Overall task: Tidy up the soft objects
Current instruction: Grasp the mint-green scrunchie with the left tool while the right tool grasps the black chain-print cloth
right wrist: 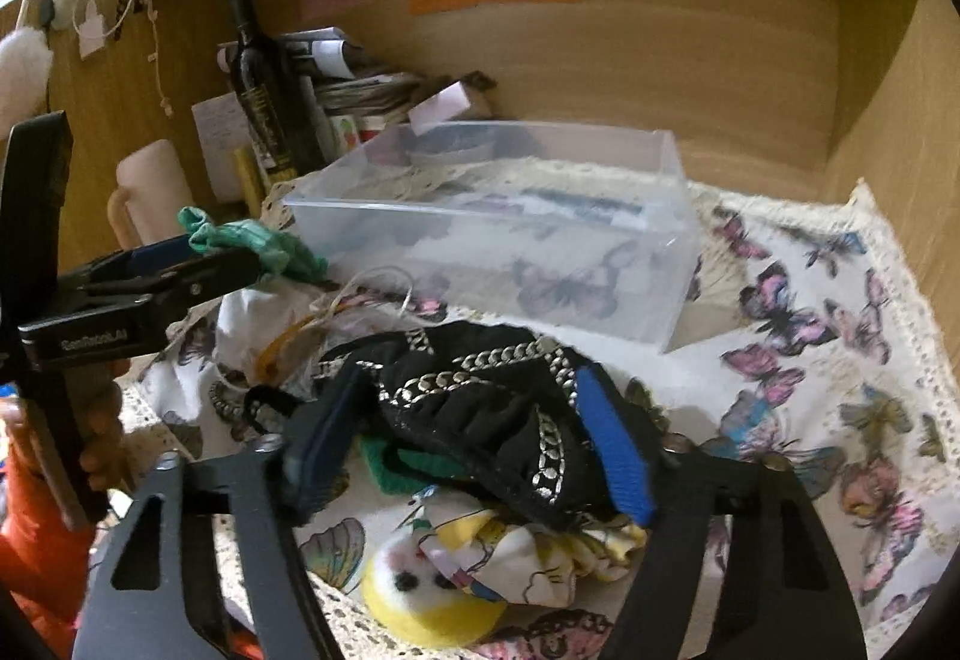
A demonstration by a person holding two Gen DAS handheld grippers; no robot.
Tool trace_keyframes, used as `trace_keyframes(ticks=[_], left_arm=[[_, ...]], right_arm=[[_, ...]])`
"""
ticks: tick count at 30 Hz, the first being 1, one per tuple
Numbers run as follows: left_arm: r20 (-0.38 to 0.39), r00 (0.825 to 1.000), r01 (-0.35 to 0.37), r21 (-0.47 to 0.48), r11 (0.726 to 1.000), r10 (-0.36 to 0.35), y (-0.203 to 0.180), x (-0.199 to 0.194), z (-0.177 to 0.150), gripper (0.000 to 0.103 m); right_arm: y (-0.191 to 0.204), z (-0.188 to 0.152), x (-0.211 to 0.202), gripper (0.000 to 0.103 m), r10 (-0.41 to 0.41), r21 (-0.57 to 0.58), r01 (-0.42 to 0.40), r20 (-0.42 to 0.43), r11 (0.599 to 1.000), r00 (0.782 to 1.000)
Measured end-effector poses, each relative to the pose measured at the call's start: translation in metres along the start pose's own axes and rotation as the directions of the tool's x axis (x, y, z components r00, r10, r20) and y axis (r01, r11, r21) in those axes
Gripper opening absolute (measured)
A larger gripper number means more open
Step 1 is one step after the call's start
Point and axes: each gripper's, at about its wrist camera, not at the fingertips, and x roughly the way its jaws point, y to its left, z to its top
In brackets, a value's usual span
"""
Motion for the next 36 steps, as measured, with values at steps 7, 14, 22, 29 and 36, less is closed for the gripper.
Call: trace_keyframes(ticks=[7, 14, 22, 29, 36], left_arm=[[0.013, 1.000, 0.002, 0.040, 0.999, -0.002, -0.007, -0.003, 0.002, 0.045], [0.066, 0.998, 0.015, 0.047, 0.999, -0.019, -0.006, -0.022, 0.012, 0.034], [0.147, 0.988, 0.049, 0.028, 0.998, -0.053, 0.002, -0.045, 0.038, 0.033], [0.165, 0.983, 0.070, 0.036, 0.997, -0.075, 0.002, -0.044, 0.063, 0.033], [0.112, 0.990, 0.083, 0.023, 0.996, -0.085, 0.003, -0.015, 0.088, 0.033]], right_arm=[[0.004, -0.002, -0.005, 0.038, 0.021, -0.008, -0.021, 0.004, 1.000, 1.000], [0.000, 0.010, -0.022, 0.030, -0.017, -0.003, 0.017, 0.076, 1.000, 0.997], [-0.010, 0.036, -0.048, 0.029, -0.045, 0.007, 0.045, 0.166, 0.999, 0.985], [-0.013, 0.070, -0.061, 0.029, -0.068, -0.006, 0.072, 0.250, 0.997, 0.966], [-0.011, 0.102, -0.048, 0.029, -0.089, -0.042, 0.105, 0.284, 0.994, 0.955]])
